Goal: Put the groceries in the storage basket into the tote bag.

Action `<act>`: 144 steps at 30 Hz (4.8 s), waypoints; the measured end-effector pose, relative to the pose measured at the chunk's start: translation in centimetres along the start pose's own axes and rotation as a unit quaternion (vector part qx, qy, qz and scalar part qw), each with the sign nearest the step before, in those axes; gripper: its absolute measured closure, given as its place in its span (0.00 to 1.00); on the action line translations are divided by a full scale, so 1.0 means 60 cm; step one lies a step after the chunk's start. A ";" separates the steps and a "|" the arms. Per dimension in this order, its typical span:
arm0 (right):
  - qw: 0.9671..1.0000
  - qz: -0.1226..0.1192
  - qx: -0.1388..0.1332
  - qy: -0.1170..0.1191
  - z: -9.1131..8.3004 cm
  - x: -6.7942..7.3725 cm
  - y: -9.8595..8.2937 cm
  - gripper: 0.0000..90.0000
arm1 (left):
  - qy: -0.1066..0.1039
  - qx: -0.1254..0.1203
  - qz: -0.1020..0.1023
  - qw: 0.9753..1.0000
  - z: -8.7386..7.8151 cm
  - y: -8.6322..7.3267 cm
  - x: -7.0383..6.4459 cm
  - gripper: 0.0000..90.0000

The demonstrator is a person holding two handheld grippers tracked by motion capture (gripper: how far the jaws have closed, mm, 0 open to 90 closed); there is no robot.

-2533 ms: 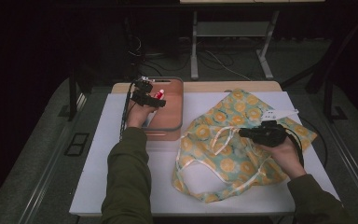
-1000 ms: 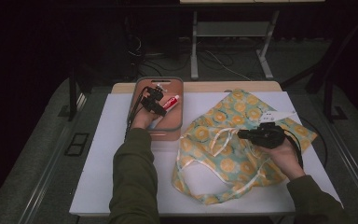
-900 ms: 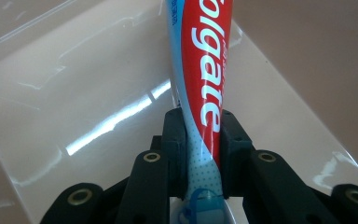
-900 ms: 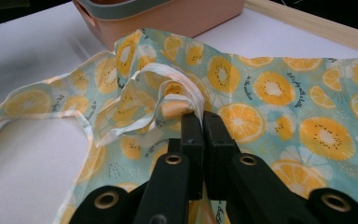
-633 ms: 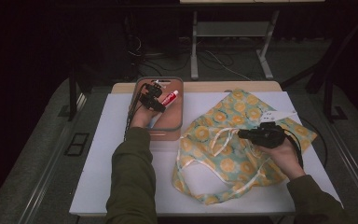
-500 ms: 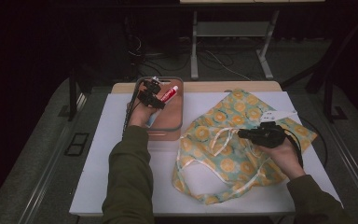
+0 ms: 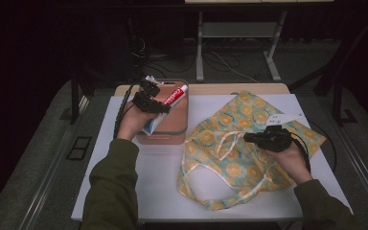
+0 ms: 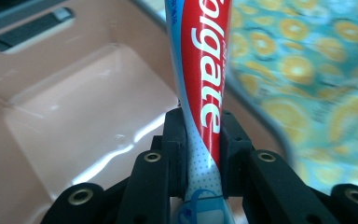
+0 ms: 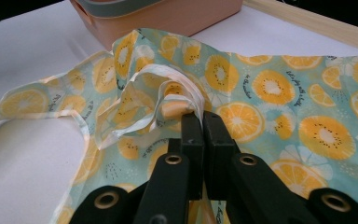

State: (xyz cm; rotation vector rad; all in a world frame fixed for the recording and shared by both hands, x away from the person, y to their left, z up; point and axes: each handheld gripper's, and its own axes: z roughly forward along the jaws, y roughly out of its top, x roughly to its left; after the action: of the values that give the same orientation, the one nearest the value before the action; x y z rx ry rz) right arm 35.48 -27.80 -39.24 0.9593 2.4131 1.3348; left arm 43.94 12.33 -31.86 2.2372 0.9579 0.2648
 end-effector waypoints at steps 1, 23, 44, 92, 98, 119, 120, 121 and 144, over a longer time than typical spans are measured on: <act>1.000 0.000 0.000 0.000 0.000 0.000 0.000 0.98 | -0.005 0.002 0.007 1.000 -0.004 -0.002 -0.010 0.84; 1.000 0.007 -0.007 -0.008 -0.003 -0.004 0.000 0.98 | -0.130 0.017 0.138 0.982 0.091 -0.072 -0.247 0.84; 1.000 0.007 -0.018 -0.008 -0.008 -0.001 0.002 0.98 | -0.152 0.048 0.156 0.975 0.240 -0.046 -0.320 0.80; 1.000 0.001 -0.009 -0.009 -0.005 0.004 0.000 0.98 | -0.096 0.025 0.169 0.981 0.177 -0.118 -0.285 0.45; 1.000 0.001 -0.013 -0.011 -0.009 0.004 0.001 0.98 | -0.086 0.028 0.160 0.983 0.199 -0.090 -0.292 0.46; 1.000 -0.001 -0.027 -0.009 -0.015 0.007 0.006 0.98 | -0.062 -0.030 0.086 0.994 0.293 -0.008 -0.310 0.48; 1.000 -0.001 -0.026 -0.010 -0.016 0.006 0.006 0.98 | -0.064 -0.034 0.083 0.994 0.294 -0.008 -0.309 0.48; 1.000 0.000 -0.027 -0.011 -0.017 0.005 0.005 0.98 | -0.065 -0.035 0.079 0.994 0.294 -0.008 -0.308 0.47; 0.999 -0.014 -0.029 0.009 -0.023 0.035 0.016 0.98 | -0.024 -0.046 0.074 0.996 0.102 -0.154 -0.212 0.41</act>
State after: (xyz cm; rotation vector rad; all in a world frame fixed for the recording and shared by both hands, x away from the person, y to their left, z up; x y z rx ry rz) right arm 33.63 -27.01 -37.40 0.8981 2.3785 1.4009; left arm 32.31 4.86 -41.58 2.2227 0.7414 0.3146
